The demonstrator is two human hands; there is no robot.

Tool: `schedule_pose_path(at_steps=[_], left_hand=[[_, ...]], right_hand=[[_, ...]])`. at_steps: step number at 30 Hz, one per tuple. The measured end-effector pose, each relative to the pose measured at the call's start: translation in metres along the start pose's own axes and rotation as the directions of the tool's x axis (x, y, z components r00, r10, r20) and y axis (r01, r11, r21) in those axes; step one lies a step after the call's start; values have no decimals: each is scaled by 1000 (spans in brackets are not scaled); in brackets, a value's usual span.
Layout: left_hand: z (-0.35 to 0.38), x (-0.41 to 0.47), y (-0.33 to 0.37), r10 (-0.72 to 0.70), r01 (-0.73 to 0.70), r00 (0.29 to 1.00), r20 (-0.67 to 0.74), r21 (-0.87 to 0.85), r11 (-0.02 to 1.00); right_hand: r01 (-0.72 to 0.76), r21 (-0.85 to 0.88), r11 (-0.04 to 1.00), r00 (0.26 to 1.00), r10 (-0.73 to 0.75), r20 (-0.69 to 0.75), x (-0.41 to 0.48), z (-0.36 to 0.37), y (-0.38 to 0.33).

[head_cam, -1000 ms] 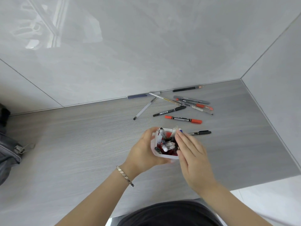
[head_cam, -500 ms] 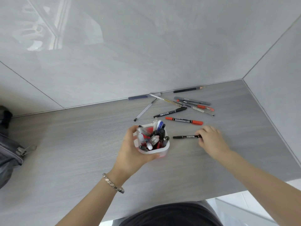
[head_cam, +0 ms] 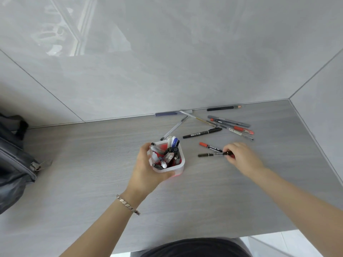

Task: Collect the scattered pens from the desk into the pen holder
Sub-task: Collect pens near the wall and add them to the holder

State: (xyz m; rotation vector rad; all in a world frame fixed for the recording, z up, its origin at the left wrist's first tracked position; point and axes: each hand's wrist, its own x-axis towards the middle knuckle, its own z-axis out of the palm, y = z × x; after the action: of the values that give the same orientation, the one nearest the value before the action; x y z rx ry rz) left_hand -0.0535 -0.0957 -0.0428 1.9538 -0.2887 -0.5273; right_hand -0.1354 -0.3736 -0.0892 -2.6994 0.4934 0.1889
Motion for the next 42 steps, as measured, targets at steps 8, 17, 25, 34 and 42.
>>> schedule_pose_path(at_steps=[8, 17, 25, 34, 42], left_hand=[[-7, 21, 28, 347, -359, 932, 101, 390, 848], [-8, 28, 19, 383, -397, 917, 108, 316, 862], [-7, 22, 19, 327, -333, 943, 64, 193, 923], [-3, 21, 17, 310, -311, 950, 29, 96, 945], [1, 20, 15, 302, -300, 953, -30, 70, 951]], right_hand=[[-50, 316, 947, 999, 52, 3, -49, -28, -16], [-118, 634, 764, 985, 8, 173, -73, -87, -84], [-157, 532, 832, 975, 46, 216, -64, -98, -124], [-97, 311, 946, 988, 52, 148, -62, -99, -137], [-55, 391, 919, 995, 82, -52, -83, -91, -142]])
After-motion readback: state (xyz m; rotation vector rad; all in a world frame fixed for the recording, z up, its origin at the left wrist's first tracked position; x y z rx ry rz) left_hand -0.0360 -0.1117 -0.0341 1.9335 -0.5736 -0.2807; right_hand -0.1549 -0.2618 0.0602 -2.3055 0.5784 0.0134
